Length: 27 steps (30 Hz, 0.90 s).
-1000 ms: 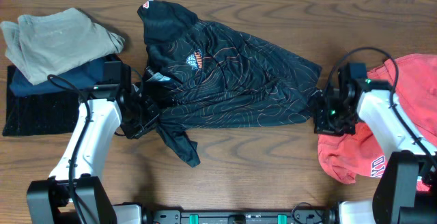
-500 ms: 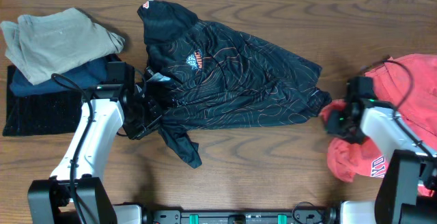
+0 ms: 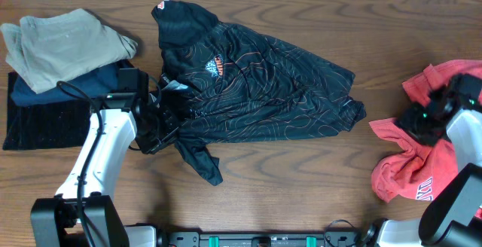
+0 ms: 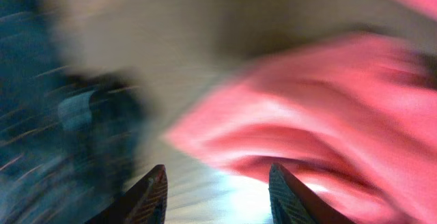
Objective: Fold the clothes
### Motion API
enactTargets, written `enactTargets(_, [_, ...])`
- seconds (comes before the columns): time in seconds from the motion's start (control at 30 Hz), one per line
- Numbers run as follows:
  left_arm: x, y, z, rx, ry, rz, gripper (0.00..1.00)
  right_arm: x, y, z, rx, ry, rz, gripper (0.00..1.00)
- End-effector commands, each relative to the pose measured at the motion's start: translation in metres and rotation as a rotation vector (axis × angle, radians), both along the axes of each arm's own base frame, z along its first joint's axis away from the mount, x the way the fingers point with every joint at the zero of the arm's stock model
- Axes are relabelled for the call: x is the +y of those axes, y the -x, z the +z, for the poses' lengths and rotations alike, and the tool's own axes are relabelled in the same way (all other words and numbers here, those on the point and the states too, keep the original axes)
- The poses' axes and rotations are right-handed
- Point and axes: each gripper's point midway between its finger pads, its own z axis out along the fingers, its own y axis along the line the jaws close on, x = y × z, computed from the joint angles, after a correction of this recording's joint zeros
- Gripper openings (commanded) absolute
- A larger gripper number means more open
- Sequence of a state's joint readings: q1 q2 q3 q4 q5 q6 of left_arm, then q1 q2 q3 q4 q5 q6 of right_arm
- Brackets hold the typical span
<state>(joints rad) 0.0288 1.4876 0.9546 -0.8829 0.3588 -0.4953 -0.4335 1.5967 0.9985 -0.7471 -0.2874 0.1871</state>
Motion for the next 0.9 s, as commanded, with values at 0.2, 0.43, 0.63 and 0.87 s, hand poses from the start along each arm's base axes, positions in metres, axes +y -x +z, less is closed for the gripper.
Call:
enactTargets(0.2, [0.002,0.002,-0.001,-0.002,-0.016,-0.017,0.06,0.087,-0.029,0.003,-0.069,0.060,0.377,0.58])
enactTargets(0.43, [0.002,0.002,-0.001,-0.002,-0.016,-0.017,0.06,0.107,-0.038,-0.029,0.001,0.185,0.412,0.67])
enactTargets(0.63, [0.002,0.002,-0.001,-0.002,-0.016,-0.017,0.06,0.125,-0.048,-0.061,0.023,0.133,0.384,0.64])
enactTargets(0.87, [0.002,0.002,-0.001,-0.002,-0.017,-0.017,0.06,0.142,-0.069,-0.065,-0.056,0.081,0.373,0.29])
